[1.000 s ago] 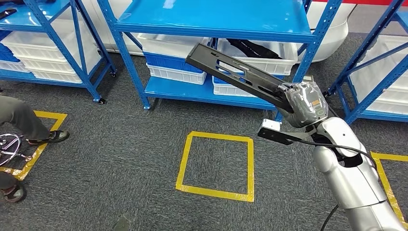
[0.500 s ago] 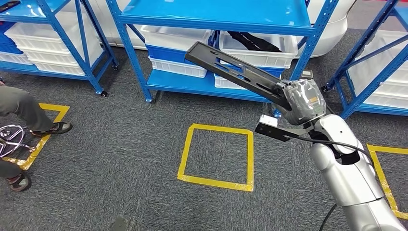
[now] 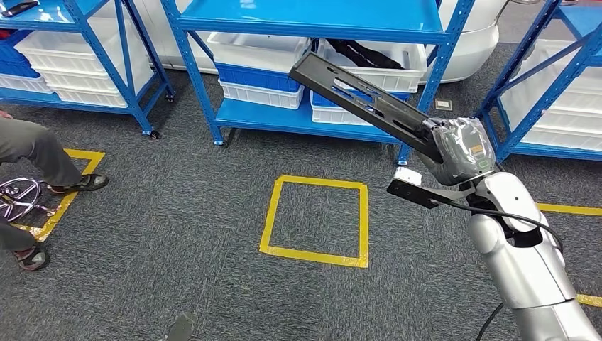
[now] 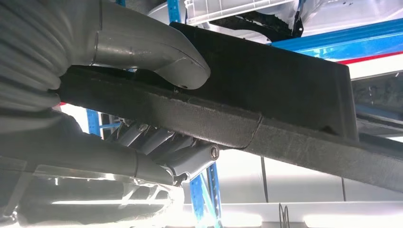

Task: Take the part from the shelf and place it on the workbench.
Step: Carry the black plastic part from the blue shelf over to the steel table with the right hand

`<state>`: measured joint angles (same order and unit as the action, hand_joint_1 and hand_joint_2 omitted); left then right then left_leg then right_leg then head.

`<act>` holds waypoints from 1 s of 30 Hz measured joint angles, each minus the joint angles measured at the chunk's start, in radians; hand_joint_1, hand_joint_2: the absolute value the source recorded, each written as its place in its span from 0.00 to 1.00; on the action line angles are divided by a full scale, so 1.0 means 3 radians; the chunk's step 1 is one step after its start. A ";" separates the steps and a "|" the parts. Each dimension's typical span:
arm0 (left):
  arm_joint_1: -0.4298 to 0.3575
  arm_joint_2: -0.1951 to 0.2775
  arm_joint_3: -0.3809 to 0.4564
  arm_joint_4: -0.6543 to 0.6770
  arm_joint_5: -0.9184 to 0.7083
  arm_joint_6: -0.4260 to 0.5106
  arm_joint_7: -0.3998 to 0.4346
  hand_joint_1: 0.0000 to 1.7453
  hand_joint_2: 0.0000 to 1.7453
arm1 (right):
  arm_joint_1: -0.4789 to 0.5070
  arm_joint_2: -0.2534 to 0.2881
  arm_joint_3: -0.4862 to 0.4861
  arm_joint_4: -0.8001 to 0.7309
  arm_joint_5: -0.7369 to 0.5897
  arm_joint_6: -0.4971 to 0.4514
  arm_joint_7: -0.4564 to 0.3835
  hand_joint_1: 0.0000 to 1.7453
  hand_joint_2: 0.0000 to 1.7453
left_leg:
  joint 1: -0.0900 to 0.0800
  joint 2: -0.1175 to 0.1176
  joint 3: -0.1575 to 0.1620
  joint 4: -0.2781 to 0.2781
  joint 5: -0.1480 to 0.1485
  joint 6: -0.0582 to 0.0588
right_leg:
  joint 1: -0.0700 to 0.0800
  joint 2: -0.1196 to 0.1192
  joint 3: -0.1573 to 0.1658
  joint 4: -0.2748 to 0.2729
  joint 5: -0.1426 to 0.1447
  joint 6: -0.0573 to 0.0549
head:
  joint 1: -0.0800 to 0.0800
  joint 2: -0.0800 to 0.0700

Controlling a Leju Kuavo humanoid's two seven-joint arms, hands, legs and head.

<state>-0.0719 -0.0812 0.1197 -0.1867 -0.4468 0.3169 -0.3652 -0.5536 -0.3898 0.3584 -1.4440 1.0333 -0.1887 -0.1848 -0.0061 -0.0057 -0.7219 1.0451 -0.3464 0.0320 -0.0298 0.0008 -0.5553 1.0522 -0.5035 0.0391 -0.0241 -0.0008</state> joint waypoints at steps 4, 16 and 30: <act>-0.0012 0.0008 -0.0001 0.0000 -0.0027 -0.0001 -0.0001 0.00 1.00 | 0.0009 0.0018 -0.0022 -0.0028 0.0036 -0.0005 0.0013 0.96 1.00 | 0.0041 -0.0002 -0.0138 0.0649 -0.0672 -0.0081 | -0.0004 -0.0017 -0.0226 0.0004 0.0197 -0.0114 | -0.0018 0.0000; -0.0147 0.0036 0.0000 -0.0029 -0.0085 0.0006 0.0001 0.00 1.00 | 0.0069 0.0038 -0.0206 -0.0183 -0.0025 -0.0005 0.0025 0.96 1.00 | -0.0002 0.0013 0.0604 -0.0138 -0.0477 0.0090 | 0.0002 -0.0016 -0.0591 -0.0044 0.0523 0.0022 | -0.0018 0.0000; -0.0145 0.0033 0.0003 -0.0030 -0.0137 -0.0030 -0.0025 0.00 1.00 | 0.0179 0.0050 -0.0305 -0.0308 0.0284 -0.0095 0.0045 0.96 1.00 | -0.0030 0.0003 -0.0056 -0.0133 0.0171 -0.0008 | 0.0024 -0.0016 0.0282 -0.0171 -0.0199 -0.0080 | -0.0013 0.0000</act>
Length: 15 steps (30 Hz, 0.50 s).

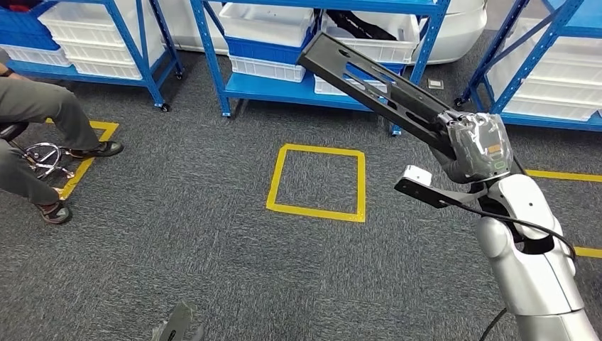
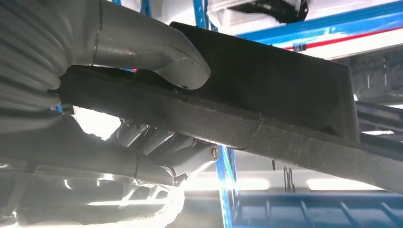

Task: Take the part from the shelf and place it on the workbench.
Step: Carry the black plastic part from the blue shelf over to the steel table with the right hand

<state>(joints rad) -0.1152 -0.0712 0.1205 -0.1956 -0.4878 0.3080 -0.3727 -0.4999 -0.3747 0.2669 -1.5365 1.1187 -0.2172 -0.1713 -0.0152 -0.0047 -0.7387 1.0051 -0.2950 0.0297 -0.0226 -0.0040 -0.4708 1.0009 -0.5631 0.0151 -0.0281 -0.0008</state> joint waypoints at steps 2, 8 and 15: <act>0.0016 0.0003 0.0000 0.0001 -0.0004 0.0001 0.0003 0.00 1.00 | 0.0006 0.0014 0.0005 -0.0006 0.0032 0.0001 0.0009 0.96 1.00 | 0.0028 -0.0001 -0.0071 0.0178 -0.0208 -0.0050 | -0.0036 -0.0044 -0.0030 -0.0001 0.0067 -0.0061 | -0.0007 0.0000; 0.0034 -0.0001 0.0000 0.0001 -0.0010 0.0001 0.0009 0.00 1.00 | 0.0022 0.0047 0.0014 -0.0023 0.0068 0.0007 0.0011 0.96 1.00 | 0.0143 0.0027 -0.0061 0.0772 -0.0550 -0.0197 | -0.0042 -0.0172 -0.0164 0.0011 0.0192 -0.0048 | -0.0014 0.0000; 0.0026 -0.0003 0.0000 0.0000 -0.0034 0.0003 0.0019 0.00 1.00 | 0.0005 0.0044 0.0007 -0.0044 0.0075 0.0007 0.0013 0.96 1.00 | 0.0084 0.0136 0.0399 0.0013 -0.0419 -0.0054 | 0.0001 -0.0307 -0.0192 0.0001 0.0222 0.0094 | 0.0002 0.0000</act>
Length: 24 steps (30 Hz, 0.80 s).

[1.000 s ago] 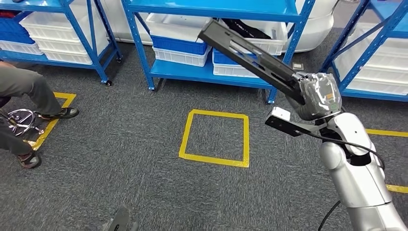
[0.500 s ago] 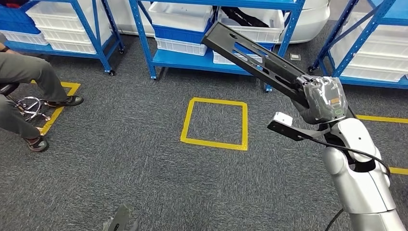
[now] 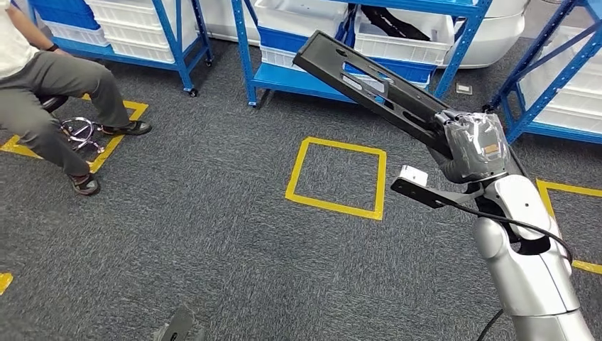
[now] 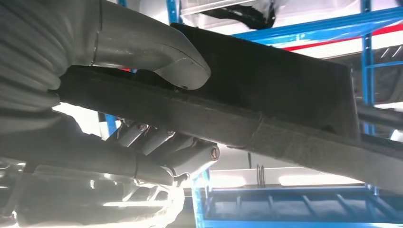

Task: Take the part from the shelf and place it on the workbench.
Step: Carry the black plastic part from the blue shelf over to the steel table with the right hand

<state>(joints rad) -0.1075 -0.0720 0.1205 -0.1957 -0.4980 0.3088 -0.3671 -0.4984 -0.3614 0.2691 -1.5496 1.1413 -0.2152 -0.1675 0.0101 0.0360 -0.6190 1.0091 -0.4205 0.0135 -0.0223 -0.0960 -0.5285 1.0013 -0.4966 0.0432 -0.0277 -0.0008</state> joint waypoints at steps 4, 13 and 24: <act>-0.0020 -0.0006 0.0001 0.0000 -0.0018 -0.0002 0.0000 0.00 1.00 | 0.0015 -0.0024 -0.0007 -0.0010 0.0003 0.0000 -0.0001 0.96 1.00 | -0.0006 -0.0111 -0.0007 -0.0088 0.0086 0.0122 | -0.0014 0.0254 -0.0282 0.0590 -0.0311 -0.0038 | 0.0022 0.0000; -0.0021 -0.0016 0.0001 0.0000 -0.0044 -0.0010 0.0005 0.00 1.00 | 0.0052 -0.0040 -0.0018 -0.0015 0.0042 0.0005 -0.0002 0.96 1.00 | -0.0055 -0.0418 -0.0121 -0.0022 0.0164 0.0071 | 0.0015 0.0459 -0.0021 0.0023 -0.0019 -0.0015 | 0.0025 0.0000; -0.0009 -0.0002 -0.0002 0.0000 -0.0093 -0.0038 0.0012 0.00 1.00 | 0.0117 -0.0045 -0.0026 -0.0029 0.0099 0.0008 -0.0002 0.96 1.00 | 0.0032 -0.0108 -0.0414 0.0725 -0.0184 -0.0104 | -0.0025 0.0116 -0.0045 0.0017 0.0048 -0.0141 | -0.0009 0.0000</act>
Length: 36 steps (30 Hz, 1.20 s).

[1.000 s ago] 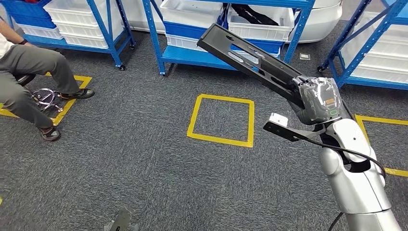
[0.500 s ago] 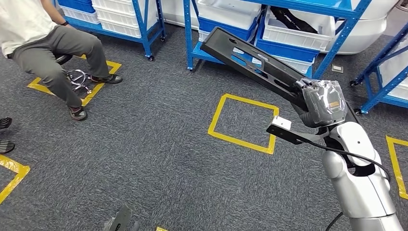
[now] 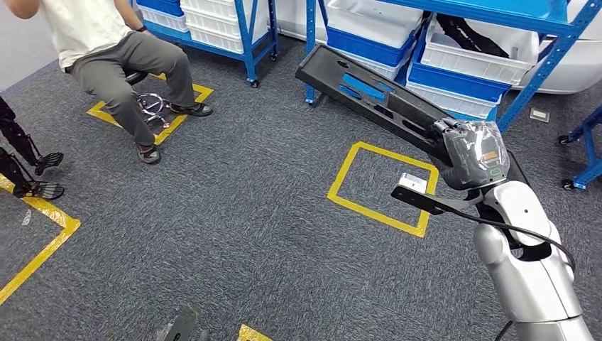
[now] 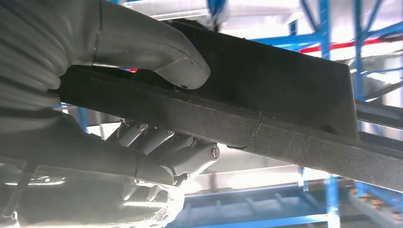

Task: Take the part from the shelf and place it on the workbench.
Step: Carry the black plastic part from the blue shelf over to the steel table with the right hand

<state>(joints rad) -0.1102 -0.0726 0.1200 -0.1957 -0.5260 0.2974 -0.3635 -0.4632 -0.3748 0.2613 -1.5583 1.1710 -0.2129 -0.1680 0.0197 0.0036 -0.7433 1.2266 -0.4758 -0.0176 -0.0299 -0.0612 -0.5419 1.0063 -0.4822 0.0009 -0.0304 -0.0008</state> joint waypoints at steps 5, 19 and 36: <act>-0.0028 0.0013 0.0001 0.0000 -0.0016 -0.0013 0.0016 0.00 1.00 | 0.0006 0.0011 0.0009 -0.0015 0.0080 -0.0006 -0.0004 0.96 1.00 | -0.0053 0.0178 0.0370 -0.0701 0.0193 0.0079 | 0.0057 -0.0139 0.0006 -0.0003 -0.0020 0.0074 | 0.0019 0.0000; -0.0031 0.0020 0.0006 0.0000 0.0009 -0.0020 0.0031 0.00 1.00 | -0.0055 0.0135 0.0144 0.0072 0.0166 -0.0002 -0.0021 0.96 1.00 | -0.0068 -0.0388 0.0323 -0.0705 0.0269 0.0178 | 0.0003 0.0391 -0.0109 0.0089 -0.0007 0.0190 | 0.0040 0.0000; 0.0019 0.0040 0.0109 0.0000 0.0061 0.0013 -0.0029 0.00 1.00 | -0.0431 0.0551 0.0461 0.0411 0.0390 -0.0041 0.0081 0.96 1.00 | -0.0060 0.0101 0.0320 -0.0668 0.0201 0.0091 | 0.0062 -0.0097 -0.0091 0.0052 -0.0005 0.0054 | 0.0013 0.0000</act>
<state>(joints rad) -0.1046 -0.0607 0.1528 -0.1957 -0.5078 0.3014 -0.3722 -0.5926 -0.2096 0.3996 -1.4351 1.2881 -0.2253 -0.1436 0.0015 0.0338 -0.6473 1.0260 -0.4155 0.0095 -0.0113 -0.0903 -0.5693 1.0221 -0.4836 0.0171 -0.0266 -0.0008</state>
